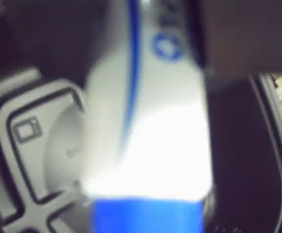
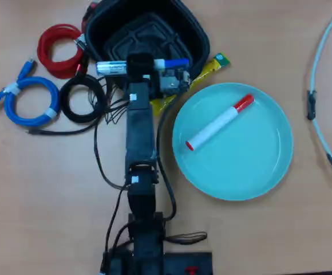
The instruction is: Pick up the blue pen and put it in the black bowl
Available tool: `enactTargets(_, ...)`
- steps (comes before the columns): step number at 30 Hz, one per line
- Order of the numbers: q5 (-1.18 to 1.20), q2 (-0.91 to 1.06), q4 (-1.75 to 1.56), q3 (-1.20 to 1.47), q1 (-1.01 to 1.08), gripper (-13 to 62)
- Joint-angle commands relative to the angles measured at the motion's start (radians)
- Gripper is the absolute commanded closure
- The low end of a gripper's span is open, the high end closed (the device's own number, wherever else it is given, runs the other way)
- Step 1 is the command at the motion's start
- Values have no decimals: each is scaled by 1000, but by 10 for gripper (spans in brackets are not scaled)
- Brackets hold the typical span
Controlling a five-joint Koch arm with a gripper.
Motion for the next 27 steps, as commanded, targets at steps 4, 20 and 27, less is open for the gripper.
enactTargets(4,28,21,-72,-615,21,562)
enactTargets(20,9,-69,-81,-621,61,319)
enactTargets(27,9,-103,-84,-629,78,166)
